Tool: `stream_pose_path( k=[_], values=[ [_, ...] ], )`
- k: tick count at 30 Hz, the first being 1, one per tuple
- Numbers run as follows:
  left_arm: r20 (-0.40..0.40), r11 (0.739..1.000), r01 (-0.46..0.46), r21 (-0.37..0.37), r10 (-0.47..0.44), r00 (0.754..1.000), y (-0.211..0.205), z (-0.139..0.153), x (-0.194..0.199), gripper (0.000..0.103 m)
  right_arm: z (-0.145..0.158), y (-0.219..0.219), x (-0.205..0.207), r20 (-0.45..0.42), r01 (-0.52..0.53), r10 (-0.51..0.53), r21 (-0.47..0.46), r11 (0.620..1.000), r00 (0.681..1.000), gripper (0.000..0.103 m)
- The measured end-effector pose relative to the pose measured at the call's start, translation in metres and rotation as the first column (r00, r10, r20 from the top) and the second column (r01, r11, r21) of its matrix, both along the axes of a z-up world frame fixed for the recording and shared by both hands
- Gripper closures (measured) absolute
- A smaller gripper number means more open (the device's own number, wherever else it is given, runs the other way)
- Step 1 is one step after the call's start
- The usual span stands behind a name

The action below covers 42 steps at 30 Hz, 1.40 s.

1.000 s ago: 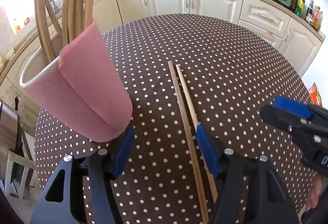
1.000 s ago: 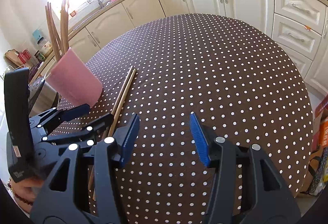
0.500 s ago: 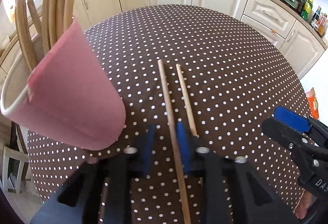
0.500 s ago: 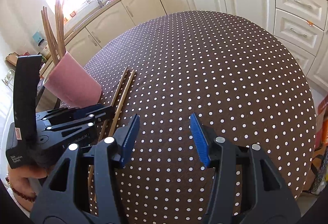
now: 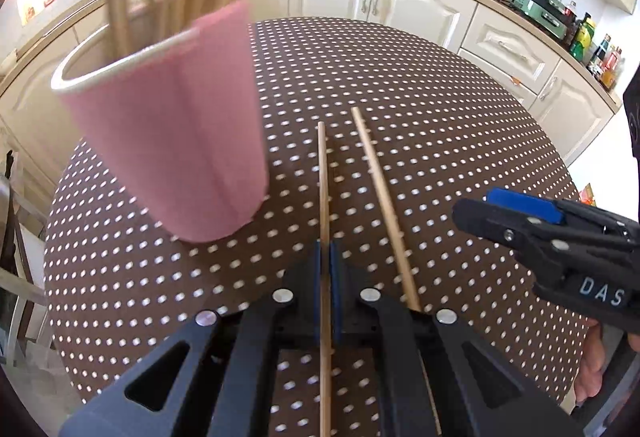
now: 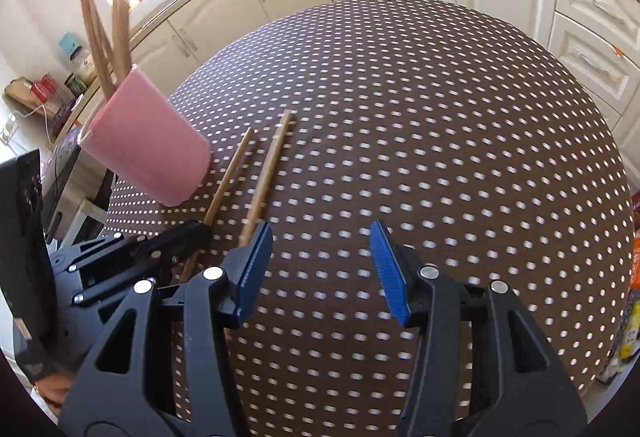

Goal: Organize utensils
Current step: 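Close the left gripper on one chopstick while the right gripper grasps the other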

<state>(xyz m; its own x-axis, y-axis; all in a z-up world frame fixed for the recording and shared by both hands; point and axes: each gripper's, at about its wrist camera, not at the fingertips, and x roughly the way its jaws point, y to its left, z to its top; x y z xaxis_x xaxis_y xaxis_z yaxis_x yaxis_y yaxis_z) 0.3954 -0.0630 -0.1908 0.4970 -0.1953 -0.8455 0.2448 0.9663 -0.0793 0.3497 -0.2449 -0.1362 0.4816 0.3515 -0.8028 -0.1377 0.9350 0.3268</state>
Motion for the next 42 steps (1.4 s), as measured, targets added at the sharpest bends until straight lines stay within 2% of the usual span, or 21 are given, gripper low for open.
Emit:
stream_pose_path(
  k=[4,6,7,8,12,17,20,24,29,32,36,42],
  values=[
    [0.0,1.0,-0.021,-0.015,0.021,1.0,0.015,0.002,-0.006,0.098,0.004,0.03,0.009,-0.02,-0.034,0.033,-0.043,0.999,0.999,0.053],
    [-0.007,0.999,-0.018,-0.035,0.017,1.0,0.02,0.003,-0.007,0.098,0.004,0.044,0.015,-0.04,-0.049,0.047,-0.067,0.997,0.998,0.059],
    [-0.007,0.999,-0.017,-0.035,0.016,1.0,0.02,0.003,-0.006,0.098,0.003,0.051,0.018,-0.061,-0.054,0.048,-0.089,0.995,0.997,0.067],
    [-0.005,0.999,-0.016,-0.032,0.016,1.0,0.021,0.003,-0.006,0.098,0.001,0.055,0.021,-0.077,-0.059,0.052,-0.092,0.994,0.996,0.071],
    [-0.019,0.999,-0.012,-0.048,0.011,1.0,0.038,0.001,-0.011,0.098,0.0,0.076,0.027,-0.116,-0.079,0.062,-0.151,0.985,0.991,0.073],
    [-0.019,0.999,0.0,-0.046,-0.001,1.0,0.044,0.002,-0.01,0.098,-0.002,0.096,0.029,-0.127,-0.078,0.046,-0.263,0.962,0.991,0.089],
    [-0.018,0.999,0.027,-0.032,-0.028,0.999,0.041,0.002,-0.005,0.098,-0.005,0.113,0.033,-0.138,-0.095,0.057,-0.29,0.952,0.989,0.093],
    [-0.068,0.997,0.033,-0.067,-0.037,0.997,0.042,0.003,0.007,0.098,-0.007,0.122,0.036,-0.159,-0.118,0.074,-0.29,0.95,0.985,0.094],
    [-0.086,0.997,0.049,-0.066,-0.055,0.995,0.043,0.004,0.015,0.098,-0.002,0.101,0.035,-0.158,-0.12,0.084,-0.235,0.964,0.984,0.097],
    [-0.049,0.997,0.054,-0.062,-0.057,0.997,0.047,0.002,0.007,0.098,0.002,0.095,0.028,-0.136,-0.112,0.085,-0.204,0.973,0.987,0.097],
    [0.009,0.994,0.055,-0.094,-0.055,0.998,0.05,0.005,-0.009,0.098,0.009,0.077,0.01,-0.077,-0.103,0.092,-0.154,0.983,0.993,0.097],
    [0.154,0.988,0.086,-0.125,-0.066,0.986,0.051,0.033,-0.034,0.098,0.039,0.068,-0.016,0.034,-0.09,0.093,-0.094,0.991,0.995,0.097]
  ],
)
